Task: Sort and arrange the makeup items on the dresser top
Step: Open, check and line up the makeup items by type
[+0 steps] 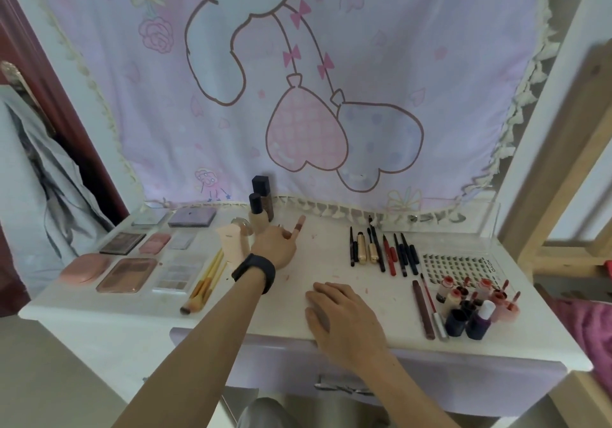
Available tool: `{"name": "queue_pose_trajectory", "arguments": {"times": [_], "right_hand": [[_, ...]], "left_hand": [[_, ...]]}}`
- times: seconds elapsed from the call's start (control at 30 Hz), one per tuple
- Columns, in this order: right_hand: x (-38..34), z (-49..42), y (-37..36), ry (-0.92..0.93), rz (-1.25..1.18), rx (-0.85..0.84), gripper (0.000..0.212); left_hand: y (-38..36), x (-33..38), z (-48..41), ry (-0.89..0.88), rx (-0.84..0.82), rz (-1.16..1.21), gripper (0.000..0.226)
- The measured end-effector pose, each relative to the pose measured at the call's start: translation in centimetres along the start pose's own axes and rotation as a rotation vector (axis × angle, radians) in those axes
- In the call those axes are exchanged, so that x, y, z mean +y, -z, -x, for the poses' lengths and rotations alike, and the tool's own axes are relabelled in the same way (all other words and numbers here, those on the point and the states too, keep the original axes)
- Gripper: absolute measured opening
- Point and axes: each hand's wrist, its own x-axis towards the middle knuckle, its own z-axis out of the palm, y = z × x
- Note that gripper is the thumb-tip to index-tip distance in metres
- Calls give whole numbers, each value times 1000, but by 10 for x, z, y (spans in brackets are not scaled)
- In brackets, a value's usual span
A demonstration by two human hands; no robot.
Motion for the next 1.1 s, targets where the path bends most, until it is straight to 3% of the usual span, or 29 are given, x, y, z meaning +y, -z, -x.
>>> {"name": "queue_pose_trajectory", "arguments": {"times": [0.1,0.2,0.27,0.33,0.43,0.53,0.67,0.77,0.93,1.1], "right_hand": [[-1,0,4,-61,-71,-24,54],[-3,0,14,-209,-326,41,47],[-3,-2,22,-310,-534,148,32],[-2,-5,30,-381,-694,217,43],[3,-5,34,-412,-757,191,62],[4,-7,34,-457,-756,138,48],[3,-10,37,-489,-765,101,46],[4,-9,36,-488,-762,96,46],[5,-6,30,-425,-674,77,46],[4,-1,21,-315,-605,116,62]], "left_hand": [[2,-8,35,-83,-13,312,18],[-2,-23,68,-188,32,437,15],[-6,-31,86,-282,90,392,16],[-12,-36,99,-365,121,351,19],[-21,-42,109,-497,115,235,21],[-29,-44,109,-601,138,106,23],[-36,-38,103,-612,152,24,20],[-43,-34,98,-612,163,-54,38],[-47,-29,92,-470,159,-105,47],[-50,-35,90,-376,135,67,60]]}}
